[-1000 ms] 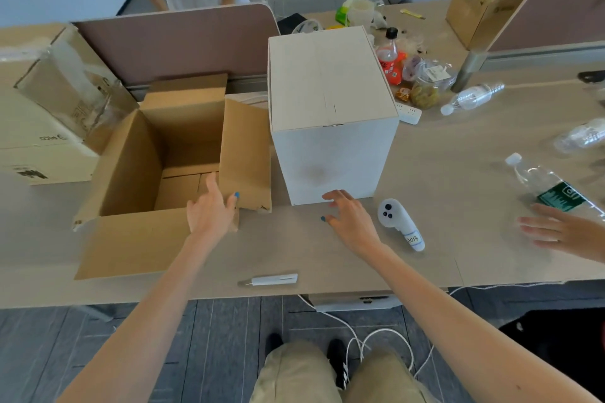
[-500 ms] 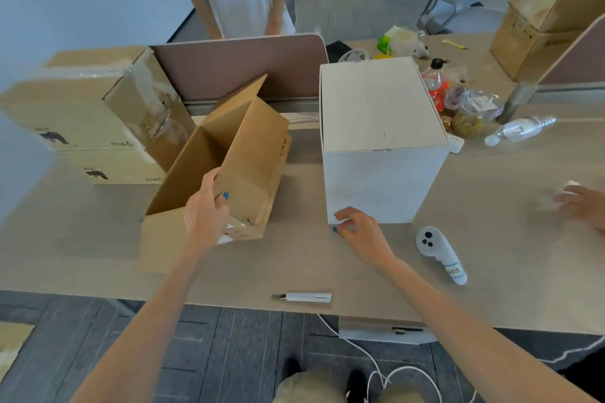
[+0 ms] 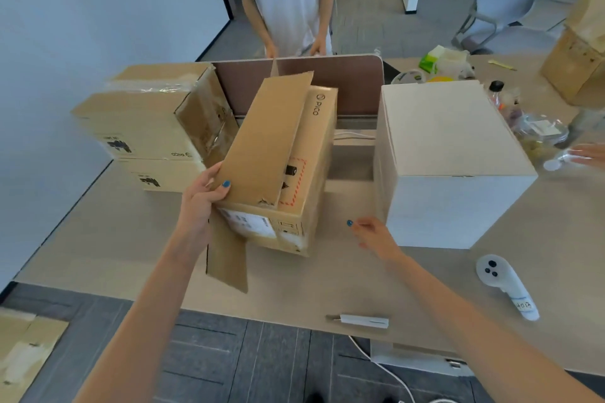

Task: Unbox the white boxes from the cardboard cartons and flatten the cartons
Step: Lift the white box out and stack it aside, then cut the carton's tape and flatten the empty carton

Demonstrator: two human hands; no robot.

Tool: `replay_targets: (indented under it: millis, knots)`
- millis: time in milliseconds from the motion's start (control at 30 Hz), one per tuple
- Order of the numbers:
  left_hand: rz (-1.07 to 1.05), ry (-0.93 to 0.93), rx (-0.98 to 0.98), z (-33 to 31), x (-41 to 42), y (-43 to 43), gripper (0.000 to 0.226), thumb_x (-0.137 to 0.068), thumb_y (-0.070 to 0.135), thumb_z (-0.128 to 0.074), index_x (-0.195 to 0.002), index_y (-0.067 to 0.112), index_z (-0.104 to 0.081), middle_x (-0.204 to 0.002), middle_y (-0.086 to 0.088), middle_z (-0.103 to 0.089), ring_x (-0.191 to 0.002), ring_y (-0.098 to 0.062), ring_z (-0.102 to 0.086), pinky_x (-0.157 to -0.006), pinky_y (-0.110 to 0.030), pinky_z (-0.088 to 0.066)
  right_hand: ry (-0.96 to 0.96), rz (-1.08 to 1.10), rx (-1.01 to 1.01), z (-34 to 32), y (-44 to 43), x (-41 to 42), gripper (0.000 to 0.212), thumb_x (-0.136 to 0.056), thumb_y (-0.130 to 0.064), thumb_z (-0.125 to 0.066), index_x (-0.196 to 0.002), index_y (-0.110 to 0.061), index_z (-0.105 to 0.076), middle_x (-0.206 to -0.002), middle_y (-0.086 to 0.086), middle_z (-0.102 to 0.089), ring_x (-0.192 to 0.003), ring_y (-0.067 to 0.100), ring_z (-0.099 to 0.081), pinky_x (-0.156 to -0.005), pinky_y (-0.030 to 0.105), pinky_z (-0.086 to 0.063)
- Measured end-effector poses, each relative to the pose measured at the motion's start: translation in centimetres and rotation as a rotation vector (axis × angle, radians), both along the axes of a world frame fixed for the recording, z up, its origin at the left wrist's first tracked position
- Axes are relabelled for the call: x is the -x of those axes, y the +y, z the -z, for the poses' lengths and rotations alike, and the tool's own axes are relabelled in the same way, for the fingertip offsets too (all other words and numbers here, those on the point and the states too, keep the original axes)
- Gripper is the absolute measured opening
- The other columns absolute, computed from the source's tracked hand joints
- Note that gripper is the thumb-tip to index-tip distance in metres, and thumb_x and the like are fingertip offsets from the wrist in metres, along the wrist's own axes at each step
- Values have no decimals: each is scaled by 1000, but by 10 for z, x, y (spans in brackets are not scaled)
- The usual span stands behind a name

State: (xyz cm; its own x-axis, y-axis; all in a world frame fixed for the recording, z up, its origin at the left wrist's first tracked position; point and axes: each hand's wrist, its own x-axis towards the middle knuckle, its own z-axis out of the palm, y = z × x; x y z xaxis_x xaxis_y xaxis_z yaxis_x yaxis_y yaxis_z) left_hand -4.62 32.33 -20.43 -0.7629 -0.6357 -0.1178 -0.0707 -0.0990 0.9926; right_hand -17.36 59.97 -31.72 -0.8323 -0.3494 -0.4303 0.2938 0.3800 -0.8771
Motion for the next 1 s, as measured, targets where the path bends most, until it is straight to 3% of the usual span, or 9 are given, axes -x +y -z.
replay_targets:
  millis: [67, 133, 267, 433, 633, 800, 867, 933, 1000]
  knots:
    - [29, 1, -81, 3, -4, -16, 48, -92, -4, -51, -135, 17, -57, -102, 3, -71, -89, -10, -67, -74, -22, -51, -130, 32, 59, -1, -12, -2, 63, -86, -37, -69, -126, 7, -47, -106, 19, -54, -107, 33, -55, -94, 44, -46]
    - [70, -2, -163, 10, -7, -30, 50, -87, 3, -58, -134, 19, -58, -106, -2, -71, -90, -14, -67, -76, -26, -53, -236, -1, 97, -1, -22, -6, 55, -85, -46, -66, -123, -12, -47, -111, 2, -55, -106, 19, -55, -87, 31, -44]
    - [146, -1, -288, 30, -8, -48, 58, -78, 12, -64, -135, 23, -59, -115, -6, -69, -102, -22, -64, -87, -33, -52, -265, 78, 267, -4, -37, -11, 25, -95, -29, -55, -114, -13, -58, -103, 2, -64, -91, 17, -61, -74, 26, -47]
    - [133, 43, -495, 61, -3, -59, 40, -98, 4, -41, -132, 19, -58, -108, -3, -74, -94, -19, -71, -81, -33, -60, -128, 178, 354, -6, -44, -9, 65, -73, -39, -75, -129, -17, -53, -119, 0, -66, -108, 18, -63, -91, 31, -49]
    - [92, -37, -614, 104, -7, -77, 52, -90, 10, -50, -142, 13, -51, -125, -14, -64, -110, -31, -63, -91, -45, -55, -45, 167, 349, -9, -62, -10, 94, -60, -48, -80, -141, -20, -42, -127, -2, -63, -113, 18, -63, -101, 41, -48]
    - [104, -137, -634, 124, -18, -90, 54, -88, 21, -54, -141, 13, -51, -135, -19, -59, -124, -39, -56, -99, -54, -49, -13, 147, 299, -3, -82, -18, 49, -86, -29, -71, -131, -24, -51, -117, -2, -68, -105, 18, -67, -93, 40, -53]
    - [178, -185, -611, 130, -23, -96, 36, -93, 18, -49, -127, 15, -62, -118, -15, -69, -109, -39, -63, -90, -50, -55, -14, 163, 290, 1, -88, -20, 49, -86, -26, -71, -131, -24, -51, -117, -2, -68, -103, 18, -67, -93, 41, -53]
    - [194, -233, -570, 137, -29, -105, 28, -100, 9, -40, -109, 14, -66, -91, -9, -71, -80, -30, -62, -63, -32, -56, -10, 172, 281, 6, -94, -21, 53, -85, -25, -72, -132, -24, -50, -117, -1, -68, -103, 17, -67, -92, 40, -54]
    - [191, -279, -494, 142, -32, -112, 27, -102, 3, -39, -114, 12, -61, -86, -7, -68, -68, -20, -58, -55, -26, -49, 0, 183, 255, 10, -101, -24, 54, -84, -24, -73, -133, -23, -49, -117, -2, -67, -101, 14, -67, -89, 34, -55]
